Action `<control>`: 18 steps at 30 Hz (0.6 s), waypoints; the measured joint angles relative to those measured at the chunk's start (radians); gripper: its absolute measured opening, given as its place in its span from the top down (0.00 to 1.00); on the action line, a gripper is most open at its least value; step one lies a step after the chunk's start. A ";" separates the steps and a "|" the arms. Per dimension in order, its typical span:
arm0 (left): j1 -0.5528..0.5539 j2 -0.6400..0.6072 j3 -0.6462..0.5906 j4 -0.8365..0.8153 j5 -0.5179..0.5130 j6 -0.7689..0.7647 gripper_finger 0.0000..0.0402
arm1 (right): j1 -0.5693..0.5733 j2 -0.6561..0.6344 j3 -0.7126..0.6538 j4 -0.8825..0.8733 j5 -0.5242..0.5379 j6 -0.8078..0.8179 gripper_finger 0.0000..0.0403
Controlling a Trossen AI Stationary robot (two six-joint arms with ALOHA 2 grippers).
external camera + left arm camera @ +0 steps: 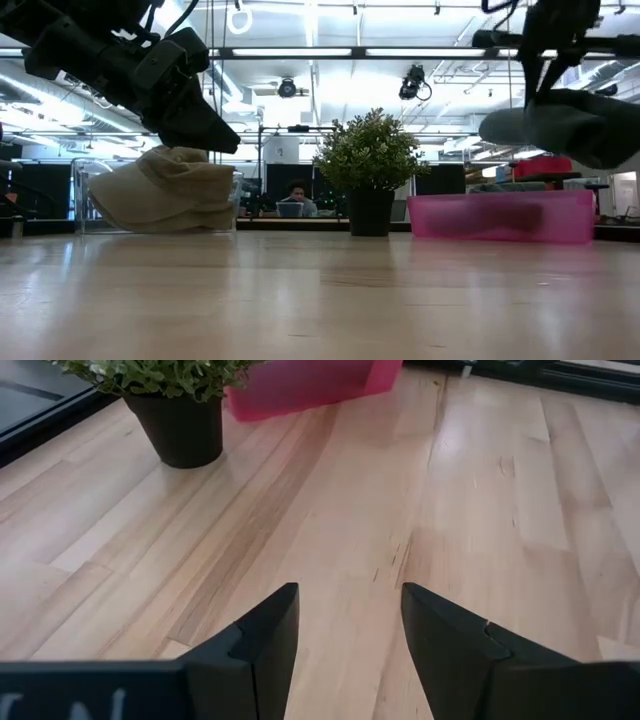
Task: Pick & Place hat
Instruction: Put the right black cap into the red bin
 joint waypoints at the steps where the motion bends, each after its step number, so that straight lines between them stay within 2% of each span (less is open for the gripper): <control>1: 0.000 0.000 0.000 0.000 0.000 0.000 0.55 | -0.028 0.000 0.000 0.015 0.001 -0.070 1.00; 4: 0.000 0.000 0.000 0.000 0.000 0.000 0.55 | -0.116 0.000 -0.004 0.074 0.021 -0.241 1.00; 9: 0.000 0.000 0.000 0.000 0.000 0.000 0.55 | -0.250 -0.001 -0.065 0.201 0.115 -0.484 1.00; 15: 0.000 0.000 0.000 0.000 0.000 0.000 0.55 | -0.351 -0.001 -0.166 0.394 0.026 -0.654 1.00; 18: 0.000 0.000 0.000 0.000 0.000 0.000 0.55 | -0.372 0.000 -0.218 0.485 -0.004 -0.652 0.99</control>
